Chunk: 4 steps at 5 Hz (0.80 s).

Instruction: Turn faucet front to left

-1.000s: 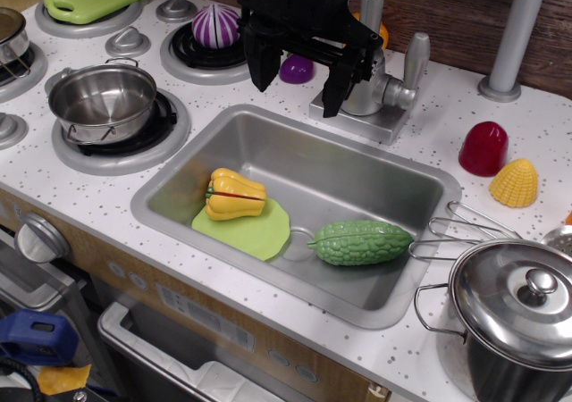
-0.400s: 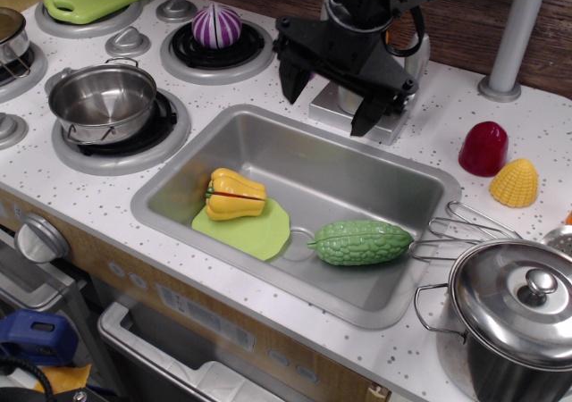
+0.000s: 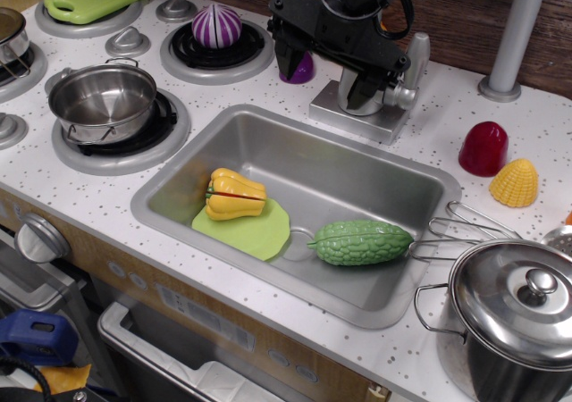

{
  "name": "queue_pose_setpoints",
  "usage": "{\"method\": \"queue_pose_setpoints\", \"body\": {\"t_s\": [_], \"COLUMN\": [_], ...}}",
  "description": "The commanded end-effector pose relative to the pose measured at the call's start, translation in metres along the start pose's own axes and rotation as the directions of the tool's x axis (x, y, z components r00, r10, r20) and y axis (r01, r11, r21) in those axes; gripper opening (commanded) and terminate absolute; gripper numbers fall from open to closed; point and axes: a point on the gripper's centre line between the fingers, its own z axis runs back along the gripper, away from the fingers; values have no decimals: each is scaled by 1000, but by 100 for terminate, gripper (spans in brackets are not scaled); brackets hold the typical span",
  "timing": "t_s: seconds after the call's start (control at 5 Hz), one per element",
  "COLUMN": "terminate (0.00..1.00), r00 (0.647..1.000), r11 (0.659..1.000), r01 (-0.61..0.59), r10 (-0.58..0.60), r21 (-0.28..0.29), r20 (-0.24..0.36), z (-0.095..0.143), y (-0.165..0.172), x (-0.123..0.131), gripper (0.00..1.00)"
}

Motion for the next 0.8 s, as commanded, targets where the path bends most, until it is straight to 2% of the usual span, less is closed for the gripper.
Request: {"method": "queue_pose_setpoints", "body": {"t_s": [0.0,0.4,0.6], "terminate": [0,0,0], "r00": [998,995,991], "r11": [999,997,997], "r01": [-11,-16,15], "r10": [8,8,-25], "r21": [53,74,80], "r20": [66,103,130], "z": [6,1,-4], "y": [4,6,17], "x": [30,46,47], "gripper": [100,100,0]}}
